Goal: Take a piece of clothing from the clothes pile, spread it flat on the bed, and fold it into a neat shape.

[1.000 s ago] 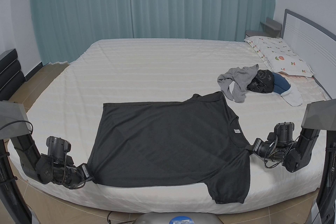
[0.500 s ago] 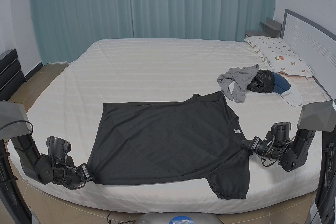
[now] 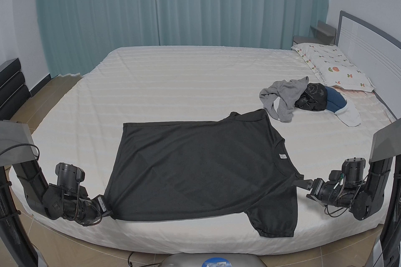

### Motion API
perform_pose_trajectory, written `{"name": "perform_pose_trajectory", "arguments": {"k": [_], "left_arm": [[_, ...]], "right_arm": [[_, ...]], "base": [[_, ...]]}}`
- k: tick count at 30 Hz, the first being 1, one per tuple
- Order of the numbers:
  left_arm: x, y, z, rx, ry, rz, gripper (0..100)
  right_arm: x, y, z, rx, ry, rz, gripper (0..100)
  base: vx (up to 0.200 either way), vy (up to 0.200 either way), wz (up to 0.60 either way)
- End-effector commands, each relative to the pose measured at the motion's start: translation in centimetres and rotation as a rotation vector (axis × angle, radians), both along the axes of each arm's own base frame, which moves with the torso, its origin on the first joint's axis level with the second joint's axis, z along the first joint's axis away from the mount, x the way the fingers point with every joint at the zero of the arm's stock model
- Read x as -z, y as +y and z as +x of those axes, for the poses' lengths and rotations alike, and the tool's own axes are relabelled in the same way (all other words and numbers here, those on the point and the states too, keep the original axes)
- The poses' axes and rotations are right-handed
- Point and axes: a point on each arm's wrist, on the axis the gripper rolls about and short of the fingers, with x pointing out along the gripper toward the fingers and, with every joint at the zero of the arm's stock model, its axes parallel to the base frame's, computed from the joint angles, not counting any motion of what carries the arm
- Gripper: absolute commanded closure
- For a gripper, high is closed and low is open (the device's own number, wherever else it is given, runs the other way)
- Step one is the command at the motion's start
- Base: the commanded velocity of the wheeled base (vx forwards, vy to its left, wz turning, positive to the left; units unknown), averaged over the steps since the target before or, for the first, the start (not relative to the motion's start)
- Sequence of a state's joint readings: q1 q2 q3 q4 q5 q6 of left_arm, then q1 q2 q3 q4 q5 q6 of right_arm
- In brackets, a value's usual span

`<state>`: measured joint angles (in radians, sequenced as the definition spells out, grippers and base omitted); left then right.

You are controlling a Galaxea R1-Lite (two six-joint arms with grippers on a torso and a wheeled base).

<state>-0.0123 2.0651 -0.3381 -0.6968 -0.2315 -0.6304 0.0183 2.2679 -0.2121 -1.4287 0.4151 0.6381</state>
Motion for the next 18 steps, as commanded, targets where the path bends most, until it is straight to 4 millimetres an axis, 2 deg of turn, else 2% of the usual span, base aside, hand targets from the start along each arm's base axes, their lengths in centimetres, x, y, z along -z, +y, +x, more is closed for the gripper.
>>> {"name": "perform_pose_trajectory", "arguments": {"k": [1,7,18], "left_arm": [[-0.2,0.0,0.0,-0.005,-0.007,-0.003,100],[-0.2,0.1,0.0,-0.008,-0.009,-0.003,100],[-0.3,0.1,0.1,-0.01,-0.012,-0.003,100]], "right_arm": [[1.5,1.1,-1.7,-0.066,0.064,-0.002,0],[2.7,1.7,-1.8,-0.085,0.08,-0.006,0],[3.2,2.1,-1.2,-0.102,0.07,0.001,0]], "base": [[0.0,0.0,0.0],[0.0,0.0,0.0],[0.0,0.0,0.0]]}}
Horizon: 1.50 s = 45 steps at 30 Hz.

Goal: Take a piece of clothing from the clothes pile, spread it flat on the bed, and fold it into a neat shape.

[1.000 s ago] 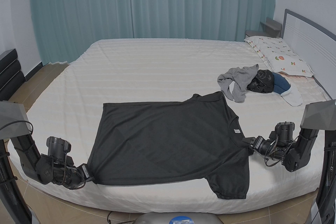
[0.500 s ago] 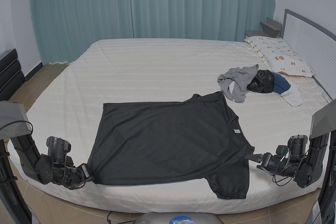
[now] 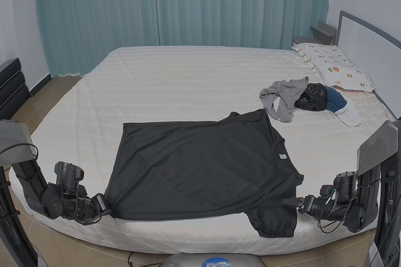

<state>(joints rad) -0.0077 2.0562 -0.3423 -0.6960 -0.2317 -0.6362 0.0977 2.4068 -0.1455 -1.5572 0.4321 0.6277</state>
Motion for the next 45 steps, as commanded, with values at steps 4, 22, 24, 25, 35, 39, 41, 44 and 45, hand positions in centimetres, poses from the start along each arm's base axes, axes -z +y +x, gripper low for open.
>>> {"name": "perform_pose_trajectory", "arguments": {"k": [4,22,24,25,35,39,41,44,45], "left_arm": [[0.0,0.0,0.0,0.0,-0.001,0.0,100],[-1.1,0.5,-0.2,-0.013,-0.043,0.011,100],[-1.5,0.6,-0.3,-0.021,-0.055,0.011,100],[-1.6,0.8,-0.3,-0.023,-0.061,0.013,100],[-1.2,0.8,-1.6,0.044,-0.038,0.059,100],[-1.1,0.9,-1.9,0.048,-0.028,0.079,100],[-0.8,0.9,-2.4,0.073,-0.017,0.104,100],[-0.5,0.8,-3.2,0.132,0.001,0.137,100],[-0.5,0.8,-3.3,0.136,0.002,0.139,100]], "right_arm": [[0.2,0.1,0.3,0.002,-0.008,-0.004,100],[-2.9,-0.6,-3.1,0.017,-0.016,-0.071,100],[-2.8,-0.8,-3.2,0.025,-0.006,-0.074,100],[-2.8,-1.0,-3.2,0.033,0.001,-0.076,100],[-3.3,-1.1,-4.7,-0.005,0.109,-0.111,100],[-3.5,-0.9,-5.6,-0.045,0.16,-0.142,100],[-3.6,-0.9,-6.1,-0.072,0.185,-0.162,100],[-3.7,-1.0,-6.7,-0.102,0.205,-0.191,100],[-3.7,-1.0,-6.7,-0.103,0.207,-0.192,100]], "base": [[0.0,0.0,0.0],[0.0,0.0,0.0],[0.0,0.0,0.0],[0.0,0.0,0.0],[0.0,0.0,0.0],[0.0,0.0,0.0],[0.0,0.0,0.0],[0.0,0.0,0.0],[0.0,0.0,0.0]]}}
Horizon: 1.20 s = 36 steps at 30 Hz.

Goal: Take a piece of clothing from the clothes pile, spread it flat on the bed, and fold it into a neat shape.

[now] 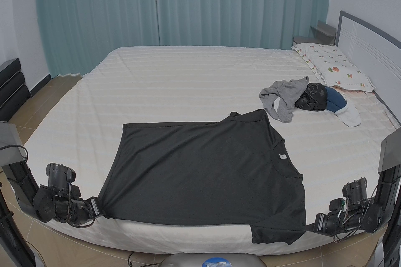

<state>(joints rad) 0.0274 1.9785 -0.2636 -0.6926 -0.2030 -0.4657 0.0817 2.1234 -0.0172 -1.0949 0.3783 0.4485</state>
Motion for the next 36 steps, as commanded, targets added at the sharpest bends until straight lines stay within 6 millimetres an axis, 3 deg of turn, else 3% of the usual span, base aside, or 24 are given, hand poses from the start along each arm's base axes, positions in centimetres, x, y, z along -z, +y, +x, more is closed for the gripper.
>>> {"name": "perform_pose_trajectory", "arguments": {"k": [1,36], "left_arm": [[0.5,0.0,-1.4,0.057,0.038,0.04,100],[0.9,-0.7,-6.1,0.258,0.139,0.192,100]], "right_arm": [[-0.9,0.0,-1.0,-0.042,-0.003,-0.026,100],[-3.1,0.5,-5.3,-0.215,0.105,-0.186,100]], "base": [[0.0,0.0,0.0],[0.0,0.0,0.0]]}}
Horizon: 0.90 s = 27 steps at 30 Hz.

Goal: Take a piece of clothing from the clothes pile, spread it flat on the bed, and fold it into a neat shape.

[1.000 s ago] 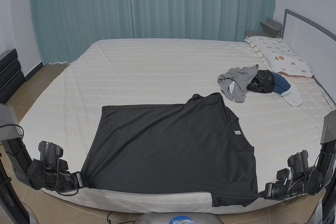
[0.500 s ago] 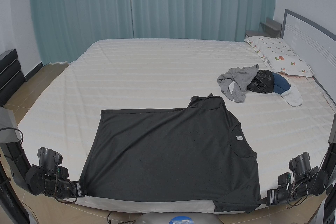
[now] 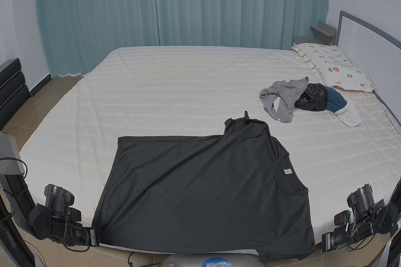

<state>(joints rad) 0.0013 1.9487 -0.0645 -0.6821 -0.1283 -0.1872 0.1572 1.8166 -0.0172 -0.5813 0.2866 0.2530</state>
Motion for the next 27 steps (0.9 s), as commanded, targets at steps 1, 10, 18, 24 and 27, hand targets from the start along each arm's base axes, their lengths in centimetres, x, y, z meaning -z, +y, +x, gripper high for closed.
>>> {"name": "perform_pose_trajectory", "arguments": {"k": [1,10,18,24,27], "left_arm": [[-0.1,-0.3,-0.4,0.018,0.005,0.005,100],[-2.1,-0.1,1.8,-0.088,-0.129,0.036,100],[-4.9,-0.3,4.4,-0.262,-0.283,-0.073,100],[-4.6,-0.4,4.4,-0.258,-0.27,-0.078,100],[-4.7,-0.6,5.7,-0.262,-0.287,-0.086,100]], "right_arm": [[-0.4,0.0,-0.7,-0.015,-0.016,-0.003,100],[-2.9,-0.2,0.3,0.019,-0.204,0.031,100],[-5.0,-0.3,2.9,0.081,-0.328,0.068,100],[-5.4,-0.2,4.3,0.122,-0.334,0.098,100],[-5.1,-0.1,5.7,0.128,-0.329,0.097,100]], "base": [[0.0,0.0,0.0],[0.0,0.0,0.0],[0.0,0.0,0.0],[0.0,0.0,0.0],[0.0,0.0,0.0]]}}
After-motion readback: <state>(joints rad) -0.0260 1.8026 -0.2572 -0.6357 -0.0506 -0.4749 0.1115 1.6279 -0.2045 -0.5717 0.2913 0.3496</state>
